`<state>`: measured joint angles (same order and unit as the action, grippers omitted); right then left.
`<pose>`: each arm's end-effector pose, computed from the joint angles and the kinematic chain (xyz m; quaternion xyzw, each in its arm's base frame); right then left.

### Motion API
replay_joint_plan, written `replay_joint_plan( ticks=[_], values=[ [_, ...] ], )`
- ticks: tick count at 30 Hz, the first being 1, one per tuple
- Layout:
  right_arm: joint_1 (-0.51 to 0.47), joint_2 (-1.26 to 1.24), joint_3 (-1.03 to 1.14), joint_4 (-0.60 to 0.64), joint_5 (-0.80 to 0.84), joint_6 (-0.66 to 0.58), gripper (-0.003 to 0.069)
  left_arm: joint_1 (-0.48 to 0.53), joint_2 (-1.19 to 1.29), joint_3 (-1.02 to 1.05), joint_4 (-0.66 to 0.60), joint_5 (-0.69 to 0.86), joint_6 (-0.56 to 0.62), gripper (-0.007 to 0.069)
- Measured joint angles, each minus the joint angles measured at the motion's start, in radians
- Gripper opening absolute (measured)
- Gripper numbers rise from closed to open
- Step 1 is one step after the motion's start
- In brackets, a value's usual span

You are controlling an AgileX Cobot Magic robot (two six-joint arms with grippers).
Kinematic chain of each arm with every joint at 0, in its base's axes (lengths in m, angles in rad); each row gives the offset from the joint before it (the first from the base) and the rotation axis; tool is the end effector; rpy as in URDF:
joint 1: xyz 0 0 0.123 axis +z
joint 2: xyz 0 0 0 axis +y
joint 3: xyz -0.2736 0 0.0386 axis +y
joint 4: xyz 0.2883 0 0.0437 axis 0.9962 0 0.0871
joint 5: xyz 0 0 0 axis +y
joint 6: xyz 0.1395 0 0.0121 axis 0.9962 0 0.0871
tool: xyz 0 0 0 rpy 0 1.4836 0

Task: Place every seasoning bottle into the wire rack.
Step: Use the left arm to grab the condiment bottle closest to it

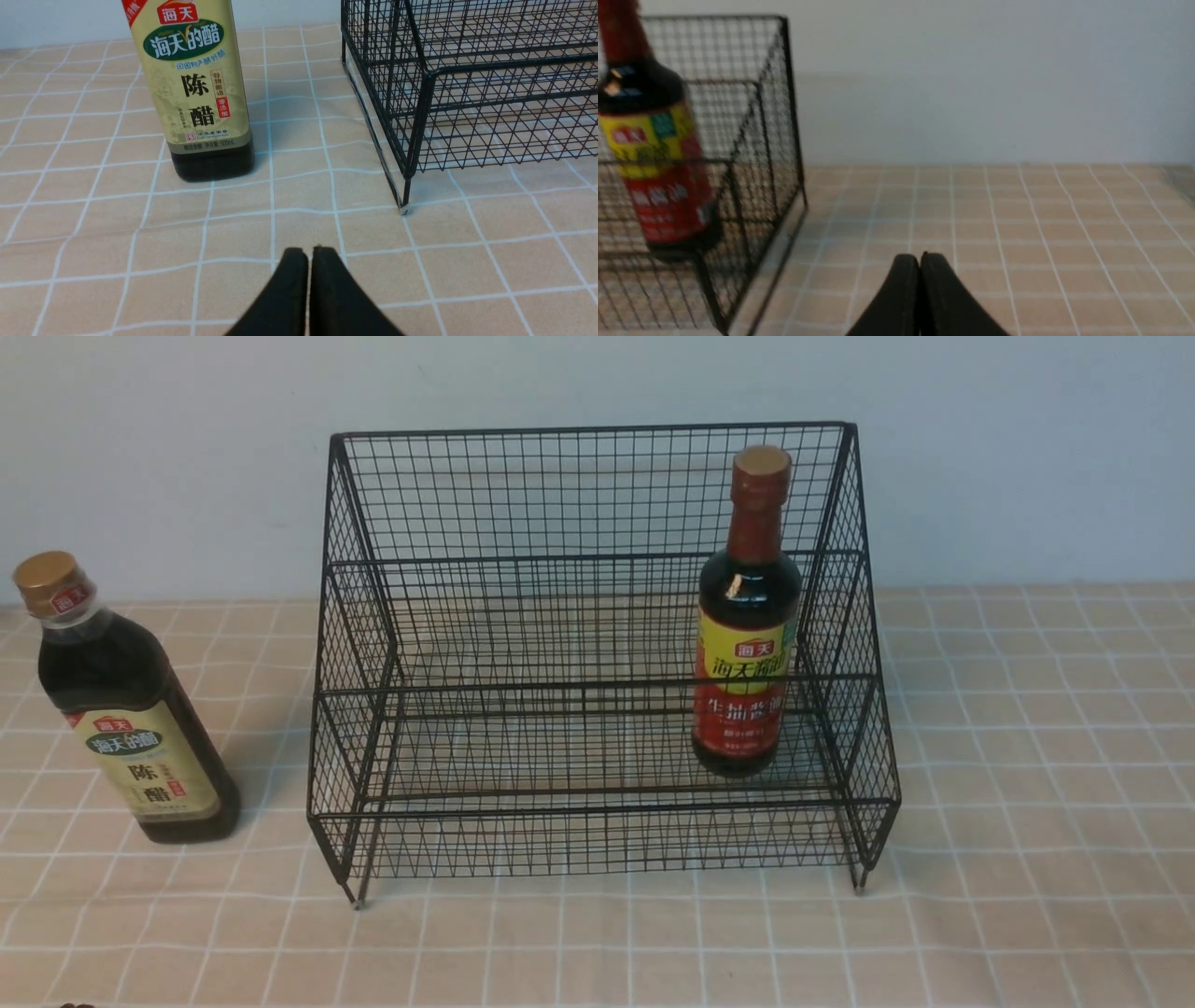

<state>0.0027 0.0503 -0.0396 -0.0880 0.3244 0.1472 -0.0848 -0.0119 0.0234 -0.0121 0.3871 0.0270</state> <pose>0.1532 -0.0035 0.1816 0.0327 0.7880 0.0094 0.6147 0.1474 -0.0132 0.1557 0.0420 0.8071 -0.0222 0.5885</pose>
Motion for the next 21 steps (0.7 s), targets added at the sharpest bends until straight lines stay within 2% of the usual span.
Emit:
replay_joint_plan(
  ticks=[3,21],
  values=[
    [-0.035,-0.053,0.062,0.000,0.036,0.001,-0.0013,0.000,0.000,0.000,0.000,0.000,0.000,-0.0007],
    [-0.041,-0.061,0.062,-0.003,0.042,0.000,-0.0013,0.000,0.000,0.000,0.000,0.000,0.000,-0.0007]
  ],
)
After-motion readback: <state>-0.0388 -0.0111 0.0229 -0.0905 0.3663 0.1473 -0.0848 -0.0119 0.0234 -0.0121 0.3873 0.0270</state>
